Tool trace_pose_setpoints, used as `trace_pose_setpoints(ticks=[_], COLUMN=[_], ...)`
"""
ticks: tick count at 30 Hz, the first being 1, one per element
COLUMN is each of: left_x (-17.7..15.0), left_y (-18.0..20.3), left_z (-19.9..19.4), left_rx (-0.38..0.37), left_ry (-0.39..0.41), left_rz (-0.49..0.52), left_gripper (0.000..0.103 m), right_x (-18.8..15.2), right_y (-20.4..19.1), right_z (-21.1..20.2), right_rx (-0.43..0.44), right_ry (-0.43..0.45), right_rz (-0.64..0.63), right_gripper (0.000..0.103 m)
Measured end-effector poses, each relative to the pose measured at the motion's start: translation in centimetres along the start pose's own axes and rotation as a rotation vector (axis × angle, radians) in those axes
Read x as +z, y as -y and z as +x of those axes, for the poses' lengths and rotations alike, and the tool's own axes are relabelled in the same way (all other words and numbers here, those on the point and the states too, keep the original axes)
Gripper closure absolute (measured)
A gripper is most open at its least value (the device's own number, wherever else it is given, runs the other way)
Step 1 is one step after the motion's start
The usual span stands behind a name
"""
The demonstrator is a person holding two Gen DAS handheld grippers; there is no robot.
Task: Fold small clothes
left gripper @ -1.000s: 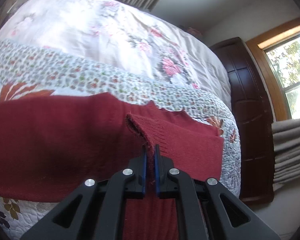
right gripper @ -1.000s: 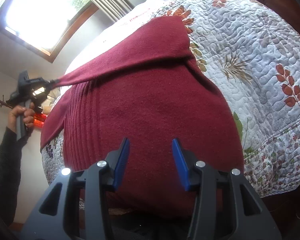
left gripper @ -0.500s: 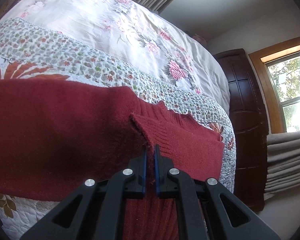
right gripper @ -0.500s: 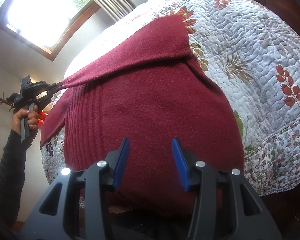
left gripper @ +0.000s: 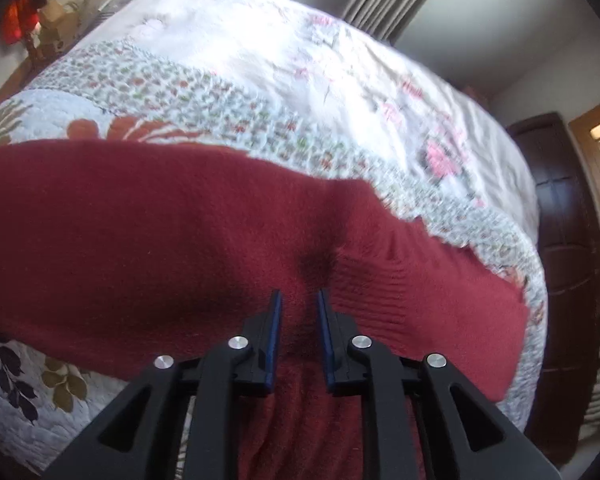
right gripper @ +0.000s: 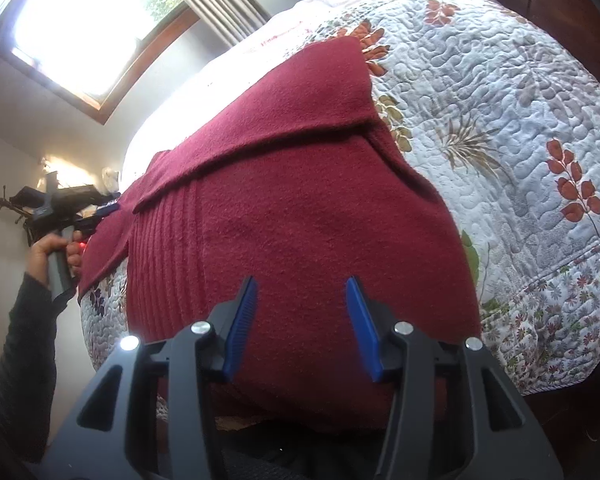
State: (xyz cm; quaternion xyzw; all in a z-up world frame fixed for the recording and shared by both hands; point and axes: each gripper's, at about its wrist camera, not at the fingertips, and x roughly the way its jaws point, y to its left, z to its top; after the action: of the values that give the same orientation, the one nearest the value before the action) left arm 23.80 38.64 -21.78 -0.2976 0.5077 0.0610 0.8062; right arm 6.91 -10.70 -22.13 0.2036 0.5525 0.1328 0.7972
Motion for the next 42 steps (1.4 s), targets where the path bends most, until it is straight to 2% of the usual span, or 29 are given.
trace_pose_setpoints(ticks=[2, 3, 4, 7, 11, 12, 14, 15, 16, 19, 20, 24, 26, 28, 34, 37, 39, 40, 41, 42], left_x=[-0.8, -1.2, -1.5, -2.2, -2.5, -2.1, -1.6, -1.5, -1.3, -1.6, -1.9, -3.3, -4.0, -4.2, -3.8, -3.1, -1.4, -1.0, -0.7, -0.5], left_y=[2.3, 3.0, 3.4, 2.9, 0.3, -0.5, -3.0, -4.5, -6.3, -13.0, -15.7, -26.4, -30.6, -34.0, -39.9, -42.1, -42.1, -42.2, -42.2, -42.3], left_z=[0.1, 0.8, 1.9, 4.9, 5.0, 4.2, 1.7, 0.3, -1.4, -6.6, -8.2, -13.5, -15.5, -16.3, -14.1, -14.2, -14.0, -14.0, -13.8, -13.6], left_rx=[-0.084, -0.125, -0.135, -0.075, -0.094, -0.094, -0.095, -0.113, -0.132, -0.156, -0.158, -0.171, -0.145, -0.136, -0.181, -0.164, -0.134, -0.118, -0.102, -0.087], left_ry=[-0.011, -0.044, -0.077, -0.143, -0.145, -0.128, -0.069, -0.038, -0.003, 0.131, 0.172, 0.31, 0.372, 0.399, 0.376, 0.389, 0.389, 0.385, 0.375, 0.358], left_rz=[0.057, 0.071, 0.072, 0.067, 0.006, -0.02, -0.077, -0.108, -0.149, -0.296, -0.355, -0.611, -0.691, -0.746, -0.889, -0.878, -0.858, -0.855, -0.854, -0.854], left_gripper=[0.062, 0.06, 0.059, 0.06, 0.063, 0.062, 0.049, 0.048, 0.046, 0.027, 0.025, 0.024, 0.023, 0.022, 0.022, 0.019, 0.019, 0.023, 0.038, 0.047], right_x=[0.1, 0.1, 0.2, 0.3, 0.4, 0.4, 0.5, 0.5, 0.5, 0.6, 0.7, 0.8, 0.9, 0.9, 0.4, 0.0, -0.3, -0.4, -0.5, -0.6], right_y=[0.2, 0.2, 0.1, -0.8, -1.5, -1.5, -1.6, -1.7, -1.9, -2.7, -3.0, -4.6, -5.7, -6.6, -8.7, -9.2, -9.3, -9.2, -9.1, -9.0], right_z=[0.3, 0.4, 0.4, 0.3, 0.1, 0.1, 0.4, 0.5, 0.6, 0.8, 0.9, 1.6, 1.8, 1.9, 1.9, 1.6, 1.5, 1.4, 1.4, 1.3], right_rx=[0.005, 0.013, 0.02, 0.029, 0.036, 0.036, 0.037, 0.039, 0.041, 0.057, 0.065, 0.073, 0.07, 0.069, 0.066, 0.061, 0.055, 0.053, 0.05, 0.047], right_ry=[-0.008, -0.012, -0.014, -0.009, -0.001, -0.004, -0.012, -0.015, -0.018, -0.015, -0.014, -0.032, -0.044, -0.049, -0.049, -0.044, -0.04, -0.039, -0.037, -0.034], right_rz=[0.012, 0.013, 0.008, -0.025, -0.038, -0.038, -0.04, -0.042, -0.048, -0.065, -0.07, -0.109, -0.146, -0.174, -0.2, -0.2, -0.192, -0.187, -0.181, -0.176], right_gripper=[0.055, 0.055, 0.055, 0.055, 0.054, 0.053, 0.053, 0.053, 0.053, 0.05, 0.047, 0.046, 0.046, 0.046, 0.046, 0.046, 0.045, 0.045, 0.045, 0.045])
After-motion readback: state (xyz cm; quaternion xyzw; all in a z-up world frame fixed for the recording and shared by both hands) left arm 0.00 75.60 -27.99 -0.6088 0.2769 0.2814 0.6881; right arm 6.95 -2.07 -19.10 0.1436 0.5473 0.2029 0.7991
